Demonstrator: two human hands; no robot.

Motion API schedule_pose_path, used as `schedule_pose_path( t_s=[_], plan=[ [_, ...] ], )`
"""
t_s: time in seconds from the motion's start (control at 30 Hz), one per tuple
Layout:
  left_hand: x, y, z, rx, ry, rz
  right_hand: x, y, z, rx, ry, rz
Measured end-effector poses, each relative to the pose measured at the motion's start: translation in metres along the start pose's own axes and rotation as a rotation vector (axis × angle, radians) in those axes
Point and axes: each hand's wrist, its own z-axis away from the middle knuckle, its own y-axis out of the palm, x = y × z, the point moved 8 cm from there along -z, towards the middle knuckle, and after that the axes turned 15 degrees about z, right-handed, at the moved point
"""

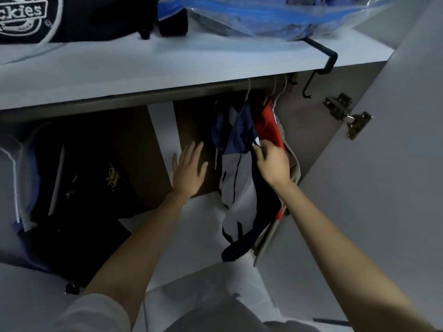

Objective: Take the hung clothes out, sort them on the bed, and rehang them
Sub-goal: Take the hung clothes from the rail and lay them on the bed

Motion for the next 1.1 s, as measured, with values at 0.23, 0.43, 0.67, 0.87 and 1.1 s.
schedule_pose_path(
  t_s=[0.23, 0.43, 0.67, 0.87, 1.1],
  plan=[
    [-0.011, 0.005, 0.001, 0.042, 0.063, 0.117, -0.015, -0.005, 0.085, 0.075, 0.033, 0.097],
    [-0.043, 0.044, 0.026, 0.203, 0.194, 0.176, -0.038, -0.021, 0.169, 0.051, 0.015, 0.258],
    [-0.098, 0.096, 0.075, 0.507, 0.286, 0.314, -0.067, -0.067, 0.245, -0.049, 0.082, 0.427],
    [-0.151, 0.103, 0.118, 0.595, 0.427, 0.461, -0.091, -0.112, 0.329, -0.115, 0.165, 0.459],
    [-0.22, 0.138, 0.2, 0.742, 0.574, 0.456, -0.11, -0.17, 0.453, -0.191, 0.33, 0.485]
  ],
)
